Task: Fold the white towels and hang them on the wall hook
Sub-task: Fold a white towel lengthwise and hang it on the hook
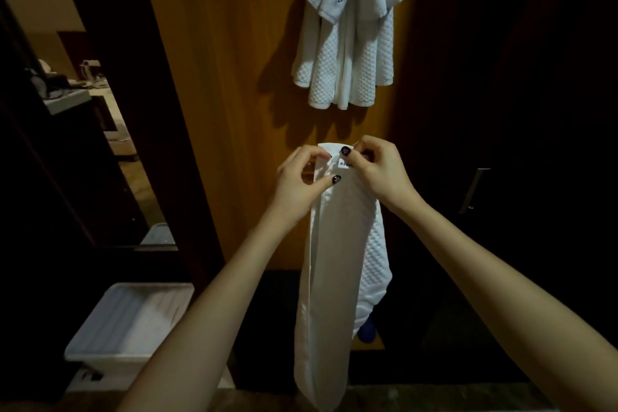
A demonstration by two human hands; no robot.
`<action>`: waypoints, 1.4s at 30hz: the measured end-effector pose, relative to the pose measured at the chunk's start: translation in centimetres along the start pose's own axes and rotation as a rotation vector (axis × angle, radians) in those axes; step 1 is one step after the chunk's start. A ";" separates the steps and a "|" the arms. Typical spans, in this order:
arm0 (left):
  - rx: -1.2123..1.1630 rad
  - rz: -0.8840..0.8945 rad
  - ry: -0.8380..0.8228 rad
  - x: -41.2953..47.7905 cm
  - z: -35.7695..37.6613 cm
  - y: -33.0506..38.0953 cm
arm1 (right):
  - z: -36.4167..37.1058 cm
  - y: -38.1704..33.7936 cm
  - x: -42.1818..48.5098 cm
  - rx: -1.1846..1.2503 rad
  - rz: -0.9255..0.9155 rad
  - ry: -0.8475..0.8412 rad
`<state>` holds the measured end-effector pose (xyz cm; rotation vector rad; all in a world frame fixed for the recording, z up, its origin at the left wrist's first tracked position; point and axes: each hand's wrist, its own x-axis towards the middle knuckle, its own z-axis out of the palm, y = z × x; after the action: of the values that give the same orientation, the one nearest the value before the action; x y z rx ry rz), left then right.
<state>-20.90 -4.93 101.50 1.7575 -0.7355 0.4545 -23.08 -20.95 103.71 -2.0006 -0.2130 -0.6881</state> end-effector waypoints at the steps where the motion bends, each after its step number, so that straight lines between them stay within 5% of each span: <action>1: 0.007 0.007 0.024 0.0 0.1 0.0 | 0.0 -0.1 -0.1 0.006 -0.009 -0.001; 6: -0.100 -0.130 0.014 0.4 0.0 -0.3 | -0.4 -0.5 -0.3 0.049 -0.021 -0.027; 18: -0.264 -0.055 -0.091 3.8 -0.2 2.6 | -4.7 -2.7 -0.1 0.045 -0.022 -0.108; 25: -0.545 -0.288 -0.018 3.6 0.7 2.5 | -8.6 -1.5 -1.1 -0.340 -0.004 -0.292; 33: -0.642 -0.341 0.157 4.2 -1.3 1.1 | -11.5 2.8 -4.5 -0.306 0.377 -0.562; 36: -0.493 -0.345 0.166 4.3 -2.1 0.0 | -10.7 3.5 -5.1 -0.336 0.404 -0.487; 42: -0.161 -0.268 0.183 3.0 -3.1 -2.8 | -9.7 2.8 -4.2 -0.439 0.158 -0.174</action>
<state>-16.61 -2.18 102.39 1.6102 -0.3886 0.3569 -29.06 -30.13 102.84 -2.4698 -0.0019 -0.4877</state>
